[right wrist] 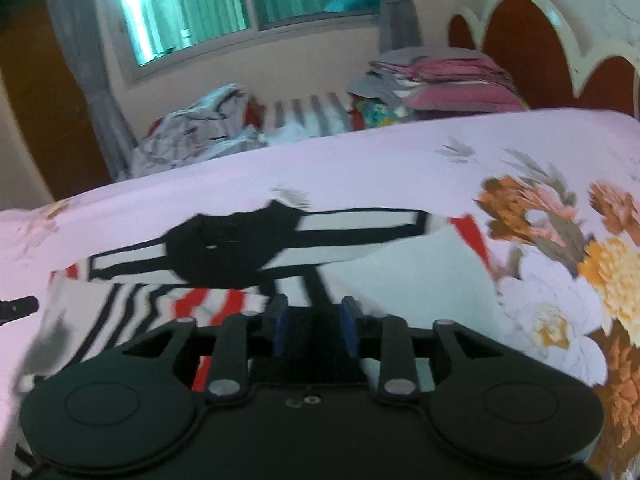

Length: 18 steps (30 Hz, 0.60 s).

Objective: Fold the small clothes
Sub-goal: 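Press and smooth the folded side edge of the sweater with the left gripper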

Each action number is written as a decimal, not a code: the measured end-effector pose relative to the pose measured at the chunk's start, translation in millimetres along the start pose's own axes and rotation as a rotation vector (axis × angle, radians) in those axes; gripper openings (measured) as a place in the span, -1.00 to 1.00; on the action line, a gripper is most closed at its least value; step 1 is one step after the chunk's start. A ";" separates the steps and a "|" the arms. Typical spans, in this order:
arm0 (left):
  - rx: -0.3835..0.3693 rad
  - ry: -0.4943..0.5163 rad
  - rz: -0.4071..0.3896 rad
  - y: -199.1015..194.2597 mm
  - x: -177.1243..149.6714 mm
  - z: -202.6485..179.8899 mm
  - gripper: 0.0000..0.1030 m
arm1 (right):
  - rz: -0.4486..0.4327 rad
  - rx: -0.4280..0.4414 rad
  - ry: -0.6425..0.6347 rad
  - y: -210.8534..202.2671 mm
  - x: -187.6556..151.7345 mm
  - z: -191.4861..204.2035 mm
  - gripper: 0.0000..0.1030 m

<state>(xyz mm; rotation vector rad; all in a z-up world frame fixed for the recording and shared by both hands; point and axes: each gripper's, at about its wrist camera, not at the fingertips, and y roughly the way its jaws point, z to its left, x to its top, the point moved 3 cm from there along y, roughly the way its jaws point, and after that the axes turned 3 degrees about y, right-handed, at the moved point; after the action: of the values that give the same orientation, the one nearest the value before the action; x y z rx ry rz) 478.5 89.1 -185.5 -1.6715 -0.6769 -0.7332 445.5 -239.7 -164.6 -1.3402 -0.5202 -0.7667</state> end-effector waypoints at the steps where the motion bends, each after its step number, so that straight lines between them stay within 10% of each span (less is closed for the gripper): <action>1: -0.018 0.003 0.006 -5.0 -5.1 -7.6 -0.53 | 0.011 0.016 -0.017 2.0 -2.2 7.7 -0.35; 9: -0.045 0.049 0.104 -7.4 -60.3 -32.2 -0.54 | 0.099 0.041 -0.150 22.0 -26.0 48.8 -0.35; 18: -0.032 0.044 0.100 -16.6 -50.0 -35.6 -0.53 | 0.116 0.015 -0.160 19.0 -29.0 37.2 -0.32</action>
<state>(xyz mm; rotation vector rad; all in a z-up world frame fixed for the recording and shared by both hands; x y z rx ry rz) 429.6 54.7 -207.3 -1.7011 -0.5493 -0.7101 444.0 -196.7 -191.7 -1.4125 -0.5678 -0.5621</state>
